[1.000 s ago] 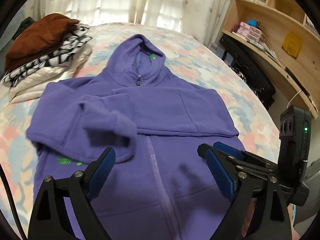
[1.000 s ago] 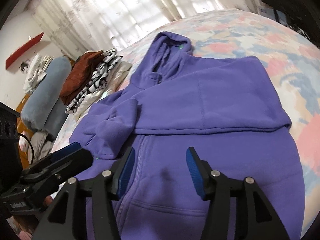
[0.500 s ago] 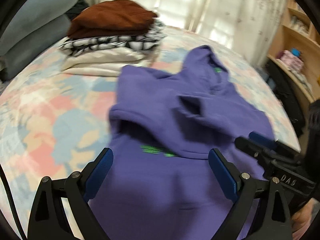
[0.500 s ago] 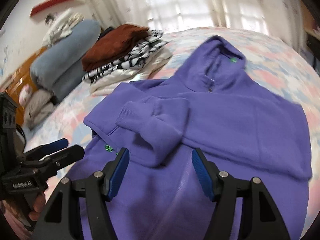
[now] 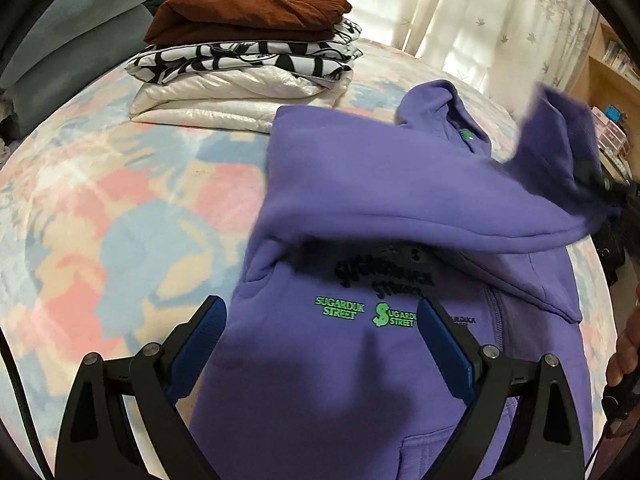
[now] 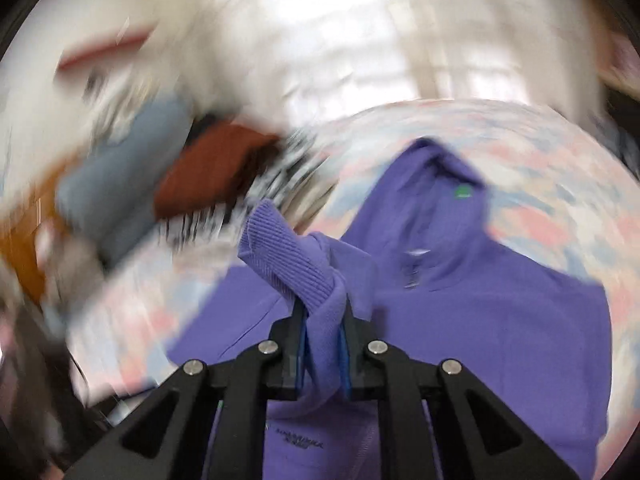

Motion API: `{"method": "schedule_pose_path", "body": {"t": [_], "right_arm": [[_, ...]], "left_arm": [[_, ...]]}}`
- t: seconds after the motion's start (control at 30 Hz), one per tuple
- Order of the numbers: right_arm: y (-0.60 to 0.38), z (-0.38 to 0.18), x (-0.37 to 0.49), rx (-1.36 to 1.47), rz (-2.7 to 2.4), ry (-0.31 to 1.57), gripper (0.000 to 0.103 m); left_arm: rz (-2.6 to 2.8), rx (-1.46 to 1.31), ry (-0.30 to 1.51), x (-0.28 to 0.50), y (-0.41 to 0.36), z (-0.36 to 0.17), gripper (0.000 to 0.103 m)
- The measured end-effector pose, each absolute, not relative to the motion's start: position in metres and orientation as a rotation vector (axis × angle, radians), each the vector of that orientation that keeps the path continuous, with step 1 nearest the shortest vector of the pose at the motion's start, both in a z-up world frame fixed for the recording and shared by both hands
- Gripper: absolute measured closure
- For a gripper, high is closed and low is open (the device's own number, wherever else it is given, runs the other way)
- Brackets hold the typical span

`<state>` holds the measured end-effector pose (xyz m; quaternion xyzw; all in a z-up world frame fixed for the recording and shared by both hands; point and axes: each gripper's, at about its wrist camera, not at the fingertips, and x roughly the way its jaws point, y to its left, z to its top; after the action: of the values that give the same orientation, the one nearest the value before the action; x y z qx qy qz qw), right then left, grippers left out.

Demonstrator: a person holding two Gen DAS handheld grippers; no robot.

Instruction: Fold large clothes

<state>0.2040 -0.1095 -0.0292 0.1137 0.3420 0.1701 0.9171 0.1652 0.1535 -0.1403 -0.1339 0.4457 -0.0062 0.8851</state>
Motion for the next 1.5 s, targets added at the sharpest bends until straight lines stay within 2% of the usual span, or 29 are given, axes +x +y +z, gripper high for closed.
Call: {"method": "schedule_pose_path", "body": {"t": [0.03, 0.07, 0.1, 0.13, 0.17, 0.23, 0.5, 0.83, 0.87, 0.9, 0.93, 0.97, 1.17, 1.23, 1.3, 1.4, 1.5], "right_arm": [[-0.134, -0.036, 0.201, 0.291, 0.270, 0.715, 0.087], [-0.148, -0.048, 0.201, 0.306, 0.204, 0.751, 0.076], [-0.158, -0.060, 0.202, 0.304, 0.160, 0.799, 0.057], [-0.169, -0.080, 0.205, 0.298, 0.106, 0.893, 0.051], [-0.185, -0.104, 0.204, 0.321, 0.071, 0.993, 0.051], [-0.205, -0.124, 0.197, 0.386, 0.078, 1.060, 0.051], [-0.236, -0.111, 0.212, 0.451, 0.181, 1.014, 0.048], [-0.244, -0.146, 0.277, 0.478, 0.203, 1.070, 0.047], [-0.243, -0.147, 0.278, 0.468, 0.214, 1.059, 0.051], [-0.240, -0.146, 0.277, 0.457, 0.222, 1.051, 0.068], [-0.237, -0.145, 0.278, 0.447, 0.256, 1.043, 0.084], [-0.234, -0.142, 0.279, 0.440, 0.281, 1.040, 0.089], [-0.218, -0.111, 0.282, 0.330, 0.244, 0.870, 0.089], [-0.210, -0.129, 0.292, 0.265, 0.186, 0.946, 0.086], [-0.205, -0.142, 0.294, 0.222, 0.153, 1.001, 0.079], [-0.210, -0.131, 0.281, 0.236, 0.139, 0.980, 0.070], [-0.218, -0.110, 0.259, 0.245, 0.129, 0.920, 0.069]], "left_arm": [[-0.023, -0.277, 0.926, 0.166, 0.152, -0.140, 0.008], [-0.031, -0.274, 0.924, 0.166, 0.150, -0.139, 0.008], [-0.041, -0.267, 0.923, 0.168, 0.148, -0.138, 0.008], [-0.047, -0.261, 0.923, 0.168, 0.147, -0.136, 0.008], [-0.052, -0.251, 0.923, 0.170, 0.146, -0.134, 0.008], [-0.062, -0.232, 0.919, 0.177, 0.148, -0.129, 0.008], [-0.042, -0.233, 0.988, 0.257, 0.178, -0.147, 0.008], [-0.051, -0.330, 1.104, 0.346, 0.198, -0.191, 0.008], [-0.049, -0.333, 1.105, 0.348, 0.197, -0.192, 0.016], [-0.056, -0.329, 1.090, 0.351, 0.196, -0.190, 0.043], [-0.087, -0.327, 1.073, 0.352, 0.193, -0.185, 0.062], [-0.125, -0.339, 1.066, 0.353, 0.190, -0.181, 0.085], [-0.025, -0.086, 0.933, 0.342, 0.154, -0.171, 0.087], [-0.004, -0.035, 0.920, 0.341, 0.149, -0.178, 0.084], [0.012, -0.023, 0.925, 0.341, 0.146, -0.174, 0.080], [0.031, -0.046, 0.934, 0.337, 0.146, -0.154, 0.078], [0.046, -0.054, 0.881, 0.323, 0.145, -0.130, 0.071]]}}
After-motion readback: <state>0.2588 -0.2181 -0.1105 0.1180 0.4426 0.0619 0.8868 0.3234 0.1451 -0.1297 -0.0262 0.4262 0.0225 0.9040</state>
